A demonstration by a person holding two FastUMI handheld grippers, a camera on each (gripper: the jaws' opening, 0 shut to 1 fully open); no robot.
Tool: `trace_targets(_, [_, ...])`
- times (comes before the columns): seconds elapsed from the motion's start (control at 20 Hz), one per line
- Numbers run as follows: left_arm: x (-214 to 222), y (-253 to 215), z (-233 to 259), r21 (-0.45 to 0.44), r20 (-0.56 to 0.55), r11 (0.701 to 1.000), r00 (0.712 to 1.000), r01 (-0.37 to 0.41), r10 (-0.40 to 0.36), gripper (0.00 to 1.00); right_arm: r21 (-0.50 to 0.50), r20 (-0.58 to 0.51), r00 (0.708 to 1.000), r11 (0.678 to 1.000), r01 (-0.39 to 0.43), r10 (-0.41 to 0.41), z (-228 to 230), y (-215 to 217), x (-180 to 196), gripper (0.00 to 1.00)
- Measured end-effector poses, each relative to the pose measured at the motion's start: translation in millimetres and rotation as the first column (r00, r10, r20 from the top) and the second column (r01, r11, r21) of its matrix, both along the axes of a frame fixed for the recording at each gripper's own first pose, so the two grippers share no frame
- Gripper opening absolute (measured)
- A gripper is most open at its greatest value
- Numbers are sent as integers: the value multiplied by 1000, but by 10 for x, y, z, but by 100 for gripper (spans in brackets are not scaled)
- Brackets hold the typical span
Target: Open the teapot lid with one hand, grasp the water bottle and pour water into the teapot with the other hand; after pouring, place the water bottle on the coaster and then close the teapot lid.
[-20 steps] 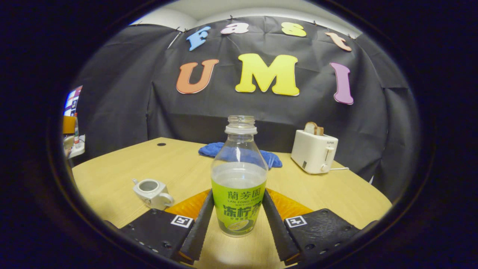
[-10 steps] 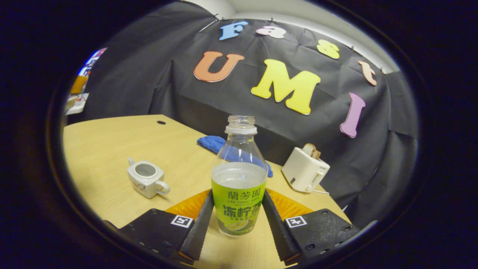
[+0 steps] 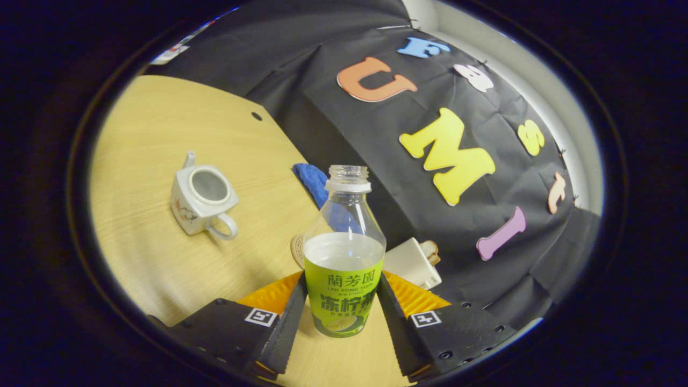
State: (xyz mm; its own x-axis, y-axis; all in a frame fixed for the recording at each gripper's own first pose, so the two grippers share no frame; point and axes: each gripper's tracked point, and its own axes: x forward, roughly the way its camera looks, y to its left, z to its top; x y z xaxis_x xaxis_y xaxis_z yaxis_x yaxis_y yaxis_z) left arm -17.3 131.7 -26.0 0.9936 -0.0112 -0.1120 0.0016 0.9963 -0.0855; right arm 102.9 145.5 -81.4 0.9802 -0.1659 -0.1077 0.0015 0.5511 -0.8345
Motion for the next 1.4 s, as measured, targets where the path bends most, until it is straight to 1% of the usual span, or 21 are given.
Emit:
trace_targets(0.05, [-30, 13, 6, -3, 3, 1000, 1000, 2, -2, 5, -50, 7, 1000, 999, -1, 1, 3, -7, 1, 76])
trace_targets(0.2, [-35, 101, 19, -10, 9, 1000, 1000, -11, 12, 5, -174, 1, 1000, 985, -6, 6, -24, 41, 34, 76])
trace_targets(0.35, [-46, 153, 16, -31, 9, 999, 1000, -16, 17, 6, -290, 24, 1000, 957, -1, 8, 40, 40, 73, 76])
trace_targets(0.5, [-55, 172, 19, -39, 8, 999, 1000, -16, 16, 5, -383, 50, 999, 924, 0, 21, 103, 83, 124, 76])
trace_targets(0.6, [-51, 175, 7, -40, 4, 999, 1000, -13, 13, 5, -457, 61, 997, 890, -16, 49, 108, 181, 162, 76])
trace_targets(0.75, [-44, 175, -3, -36, -2, 999, 1000, -14, 14, 5, -533, 60, 997, 846, -13, 54, 96, 234, 200, 77])
trace_targets(0.85, [-53, 179, 3, -34, 1, 999, 1000, -10, 10, 6, -592, 82, 994, 806, -10, 73, 139, 293, 217, 76])
trace_targets(0.9, [-64, 191, 10, -30, 5, 999, 1000, -11, 11, 5, -622, 92, 992, 783, -11, 87, 148, 326, 217, 74])
trace_targets(0.95, [-62, 194, 21, -29, 7, 1000, 1000, -12, 12, 5, -650, 100, 990, 760, -10, 99, 163, 371, 227, 74])
trace_targets(1.0, [-68, 200, 26, -29, 8, 1000, 1000, -12, 12, 5, -676, 105, 989, 737, -8, 107, 176, 374, 241, 77])
trace_targets(1.1, [-66, 226, 22, -24, 9, 1000, 1000, -12, 13, 5, -715, 105, 987, 699, -9, 120, 176, 410, 219, 77])
trace_targets(1.25, [-77, 284, 21, -17, 8, 999, 1000, -29, 30, 5, -755, 123, 983, 655, 5, 135, 222, 434, 219, 77])
trace_targets(1.3, [-68, 284, 28, -18, 8, 999, 1000, -30, 31, 5, -772, 121, 982, 636, 1, 145, 216, 442, 210, 74])
trace_targets(1.35, [-87, 283, 24, -19, 8, 999, 999, -32, 32, 5, -784, 124, 980, 621, 2, 154, 222, 458, 210, 74])
trace_targets(1.4, [-77, 282, 23, -21, 7, 999, 999, -32, 32, 5, -797, 124, 980, 604, 5, 156, 230, 445, 204, 77])
